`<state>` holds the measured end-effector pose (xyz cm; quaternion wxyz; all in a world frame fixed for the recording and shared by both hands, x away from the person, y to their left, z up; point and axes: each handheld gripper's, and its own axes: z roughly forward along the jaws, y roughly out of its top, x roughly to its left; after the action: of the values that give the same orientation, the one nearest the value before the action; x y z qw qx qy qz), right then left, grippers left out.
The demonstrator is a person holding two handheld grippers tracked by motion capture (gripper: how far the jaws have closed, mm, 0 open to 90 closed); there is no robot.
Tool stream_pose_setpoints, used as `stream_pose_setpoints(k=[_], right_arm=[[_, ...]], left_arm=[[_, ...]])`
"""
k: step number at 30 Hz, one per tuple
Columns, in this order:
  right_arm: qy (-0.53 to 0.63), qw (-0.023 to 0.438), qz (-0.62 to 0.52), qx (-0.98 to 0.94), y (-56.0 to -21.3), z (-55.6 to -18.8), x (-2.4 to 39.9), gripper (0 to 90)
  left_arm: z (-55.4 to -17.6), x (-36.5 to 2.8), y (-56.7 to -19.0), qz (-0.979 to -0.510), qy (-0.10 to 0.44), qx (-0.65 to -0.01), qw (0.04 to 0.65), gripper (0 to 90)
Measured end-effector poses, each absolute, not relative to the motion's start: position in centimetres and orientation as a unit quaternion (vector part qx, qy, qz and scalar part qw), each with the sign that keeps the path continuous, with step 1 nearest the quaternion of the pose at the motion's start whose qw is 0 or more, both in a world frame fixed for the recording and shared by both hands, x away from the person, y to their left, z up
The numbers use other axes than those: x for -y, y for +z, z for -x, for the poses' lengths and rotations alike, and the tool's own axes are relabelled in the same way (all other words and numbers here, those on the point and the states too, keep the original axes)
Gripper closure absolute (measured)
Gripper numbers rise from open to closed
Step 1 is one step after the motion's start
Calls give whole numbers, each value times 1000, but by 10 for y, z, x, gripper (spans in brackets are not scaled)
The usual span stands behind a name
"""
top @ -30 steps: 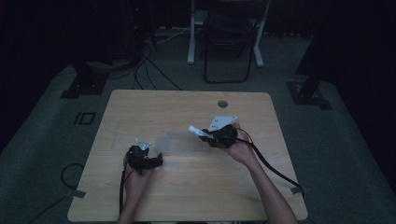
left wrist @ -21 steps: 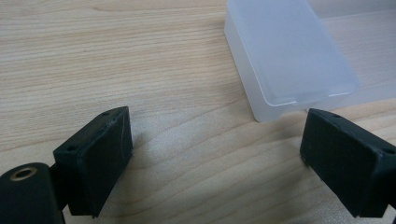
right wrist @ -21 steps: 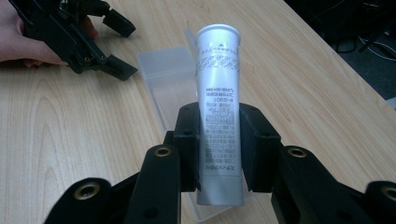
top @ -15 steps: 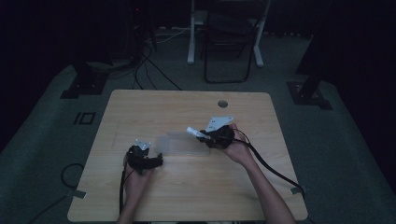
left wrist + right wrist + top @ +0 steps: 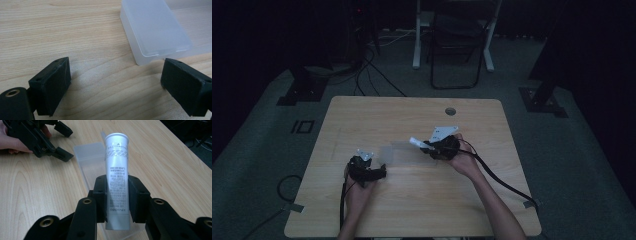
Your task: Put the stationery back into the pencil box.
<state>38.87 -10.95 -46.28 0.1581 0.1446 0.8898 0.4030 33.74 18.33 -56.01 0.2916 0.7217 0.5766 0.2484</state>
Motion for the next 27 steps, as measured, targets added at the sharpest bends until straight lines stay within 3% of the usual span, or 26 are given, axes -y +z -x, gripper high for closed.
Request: stream_pose_setpoints(k=[27], right_arm=[[379,151,-131,-904,-489,-392,94,711]], left_arm=[[-337,-183,-560,-721,248,-577,292,96]])
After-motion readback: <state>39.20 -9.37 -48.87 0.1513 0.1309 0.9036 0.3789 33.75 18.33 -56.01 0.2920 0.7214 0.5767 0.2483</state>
